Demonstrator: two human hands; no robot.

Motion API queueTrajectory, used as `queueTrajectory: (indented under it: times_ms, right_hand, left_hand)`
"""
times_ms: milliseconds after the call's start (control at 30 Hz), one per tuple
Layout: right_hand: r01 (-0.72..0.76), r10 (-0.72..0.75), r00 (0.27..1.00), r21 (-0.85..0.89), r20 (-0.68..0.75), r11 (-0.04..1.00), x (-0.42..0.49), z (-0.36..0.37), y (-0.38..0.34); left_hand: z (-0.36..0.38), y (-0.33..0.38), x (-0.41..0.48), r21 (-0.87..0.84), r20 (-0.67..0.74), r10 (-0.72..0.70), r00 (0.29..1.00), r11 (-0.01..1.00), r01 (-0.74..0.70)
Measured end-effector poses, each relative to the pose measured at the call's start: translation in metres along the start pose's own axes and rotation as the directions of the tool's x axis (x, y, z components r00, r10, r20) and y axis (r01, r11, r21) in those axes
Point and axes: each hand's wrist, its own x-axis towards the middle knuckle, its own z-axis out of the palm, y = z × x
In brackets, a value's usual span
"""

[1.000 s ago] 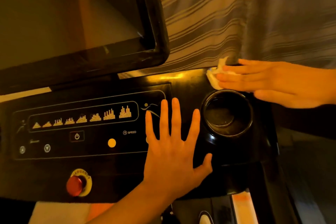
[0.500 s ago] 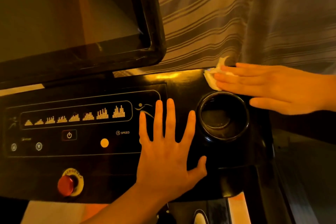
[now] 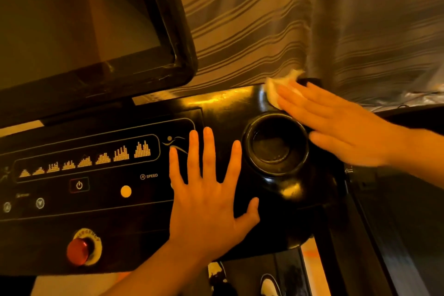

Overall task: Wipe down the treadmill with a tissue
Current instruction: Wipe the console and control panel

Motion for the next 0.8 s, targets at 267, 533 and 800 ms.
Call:
queueTrajectory:
  times_ms: [267, 533, 800]
  right_hand:
    - [-0.26, 0.304, 0.938, 0.24, -0.168, 0.935, -0.039, 0.044, -0.038]
    - [-0.469, 0.589, 0.773, 0.413, -0.234, 0.78, -0.06, 0.1, -0.161]
    - [-0.554, 0.639, 0.729, 0.336, -0.246, 0.762, -0.044, 0.112, -0.212]
  left_hand:
    - [0.002, 0.0, -0.001, 0.011, -0.01, -0.002, 1.0, 1.0, 0.002]
    - [0.003, 0.001, -0.002, 0.043, -0.006, -0.006, 1.0, 0.999, 0.006]
    - [0.002, 0.0, -0.003, 0.056, -0.015, -0.004, 1.0, 0.998, 0.005]
